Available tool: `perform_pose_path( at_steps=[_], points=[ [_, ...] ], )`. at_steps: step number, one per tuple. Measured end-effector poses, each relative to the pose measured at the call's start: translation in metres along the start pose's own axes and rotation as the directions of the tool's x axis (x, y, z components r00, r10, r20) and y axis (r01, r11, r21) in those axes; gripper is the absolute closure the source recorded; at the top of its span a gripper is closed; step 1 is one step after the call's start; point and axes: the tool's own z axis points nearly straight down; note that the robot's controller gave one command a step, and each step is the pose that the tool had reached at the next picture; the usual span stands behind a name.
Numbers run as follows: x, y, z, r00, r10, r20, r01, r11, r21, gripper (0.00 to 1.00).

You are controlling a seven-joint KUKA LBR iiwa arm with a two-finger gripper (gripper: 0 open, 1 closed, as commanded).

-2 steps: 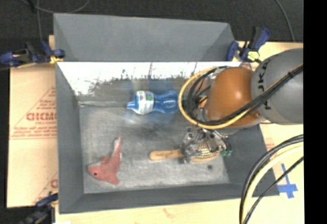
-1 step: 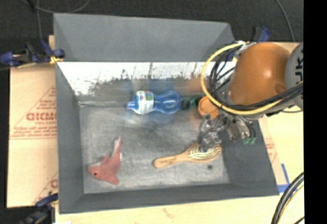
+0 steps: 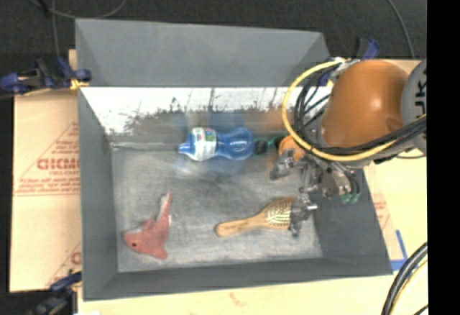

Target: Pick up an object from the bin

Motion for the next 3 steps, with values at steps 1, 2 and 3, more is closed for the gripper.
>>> perform_pose_path(
  at_steps=[1, 2, 3],
  points=[
    [0.0, 0.0, 0.0, 1.0, 0.0, 0.0, 0.0, 1.0, -0.001, 0.0],
    [0.0, -0.005, 0.04, 0.999, -0.047, 0.01, 0.047, 0.999, 0.003, 0.0],
    [0.019, -0.037, 0.111, 0.971, -0.237, 0.003, 0.237, 0.971, 0.001, 1.0]
  ],
)
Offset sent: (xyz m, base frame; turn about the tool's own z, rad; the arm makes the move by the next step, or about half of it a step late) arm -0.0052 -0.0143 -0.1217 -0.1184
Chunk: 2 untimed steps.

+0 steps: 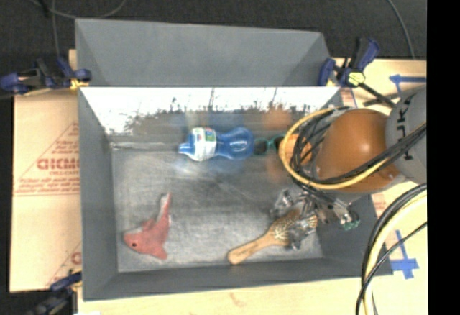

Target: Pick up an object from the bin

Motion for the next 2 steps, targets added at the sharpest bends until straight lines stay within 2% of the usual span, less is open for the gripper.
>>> perform_pose_path(
  at_steps=[1, 2],
  points=[
    [0.0, 0.0, 0.0, 1.0, 0.0, 0.0, 0.0, 1.0, 0.0, 1.0],
    [0.003, -0.014, -0.156, 1.0, 0.008, -0.001, -0.008, 1.0, 0.002, 1.0]
  ],
)
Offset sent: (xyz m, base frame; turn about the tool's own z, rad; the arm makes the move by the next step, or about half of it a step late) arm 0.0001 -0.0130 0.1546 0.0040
